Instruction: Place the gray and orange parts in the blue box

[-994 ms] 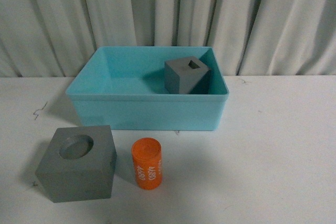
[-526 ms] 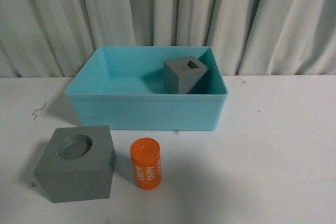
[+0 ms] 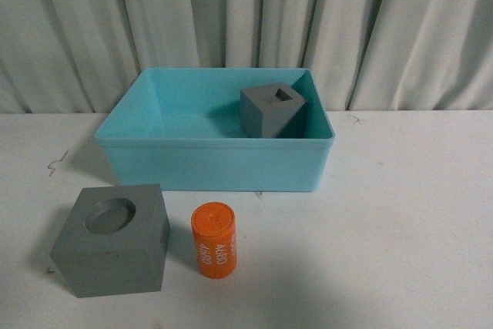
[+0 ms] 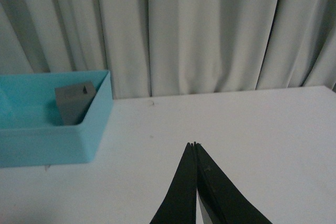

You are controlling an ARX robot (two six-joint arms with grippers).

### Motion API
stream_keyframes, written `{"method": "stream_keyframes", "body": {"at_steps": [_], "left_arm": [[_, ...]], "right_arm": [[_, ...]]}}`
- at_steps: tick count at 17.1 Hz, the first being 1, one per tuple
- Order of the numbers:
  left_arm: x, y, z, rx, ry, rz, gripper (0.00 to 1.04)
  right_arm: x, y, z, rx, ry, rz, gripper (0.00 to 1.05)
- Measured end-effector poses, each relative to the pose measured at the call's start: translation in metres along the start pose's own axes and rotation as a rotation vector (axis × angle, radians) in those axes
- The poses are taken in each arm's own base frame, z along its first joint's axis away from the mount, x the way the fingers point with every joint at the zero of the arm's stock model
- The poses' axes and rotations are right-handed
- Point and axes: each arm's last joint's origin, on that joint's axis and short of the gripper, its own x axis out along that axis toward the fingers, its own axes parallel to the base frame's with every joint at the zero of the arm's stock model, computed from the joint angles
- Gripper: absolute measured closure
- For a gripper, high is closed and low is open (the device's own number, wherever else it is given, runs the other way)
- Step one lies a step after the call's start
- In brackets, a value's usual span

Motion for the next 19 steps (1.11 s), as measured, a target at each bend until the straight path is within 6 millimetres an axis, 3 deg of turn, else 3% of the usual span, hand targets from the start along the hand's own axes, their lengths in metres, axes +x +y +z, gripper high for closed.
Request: {"method": "stream_keyframes", "body": {"at_steps": [19], "left_arm": [[0.000, 0.000, 0.000, 0.000, 0.000, 0.000, 0.07]], "right_arm": [[-0.031, 0.000, 0.005, 0.000, -0.020, 0.000, 1.03]]}}
